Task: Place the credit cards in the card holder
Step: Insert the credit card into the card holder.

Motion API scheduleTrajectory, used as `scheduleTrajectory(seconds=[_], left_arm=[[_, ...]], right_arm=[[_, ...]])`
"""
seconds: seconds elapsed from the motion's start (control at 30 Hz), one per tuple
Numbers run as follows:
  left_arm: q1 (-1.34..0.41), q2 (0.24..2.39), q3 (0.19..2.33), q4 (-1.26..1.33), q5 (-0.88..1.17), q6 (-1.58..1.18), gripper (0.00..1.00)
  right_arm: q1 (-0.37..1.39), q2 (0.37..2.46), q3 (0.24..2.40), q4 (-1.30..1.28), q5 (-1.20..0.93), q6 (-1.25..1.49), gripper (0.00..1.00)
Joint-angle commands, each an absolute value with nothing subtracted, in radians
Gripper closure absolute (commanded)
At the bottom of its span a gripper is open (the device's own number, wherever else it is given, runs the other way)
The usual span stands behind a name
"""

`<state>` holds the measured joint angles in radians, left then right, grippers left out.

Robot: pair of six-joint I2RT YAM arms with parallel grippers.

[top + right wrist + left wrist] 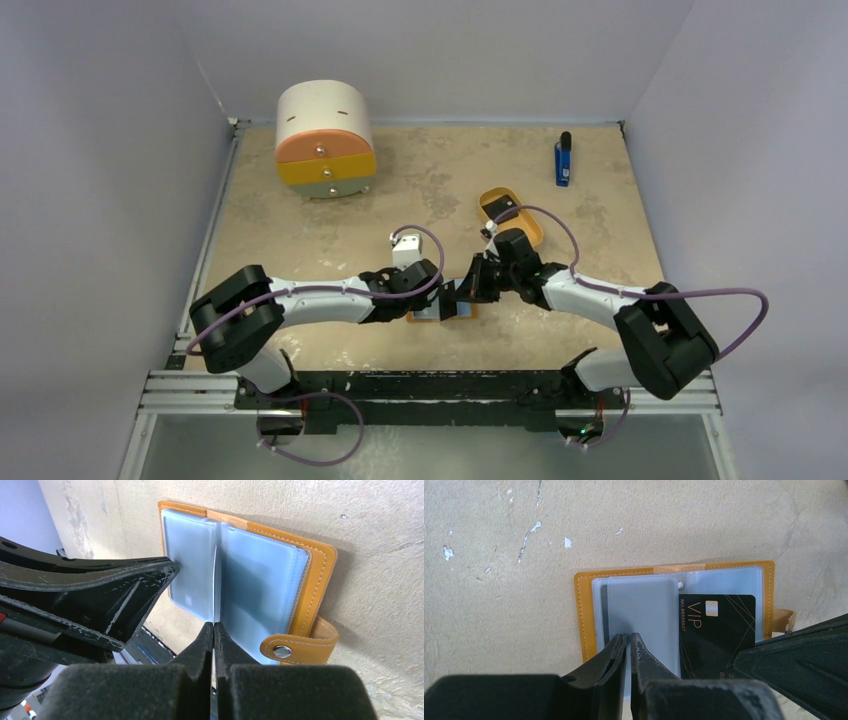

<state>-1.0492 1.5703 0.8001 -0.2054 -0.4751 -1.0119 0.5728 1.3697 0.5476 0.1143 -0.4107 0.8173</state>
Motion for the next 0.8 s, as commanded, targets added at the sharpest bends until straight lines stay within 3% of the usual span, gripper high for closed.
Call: scheduleTrajectory(seconds=[0.0, 0.77], left_arm=[[-1.045, 1.564, 0.776, -0.275, -0.489, -1.016, 0.92], [-1.045, 1.566, 0.773, -0.275, -0.483, -1.022, 0.93]], right_arm=[[0.570, 1.356, 0.544, 0.171, -0.431, 0.795, 1.00], [0.569, 1.381, 0.466, 0.340, -0.422, 0.843, 1.00]])
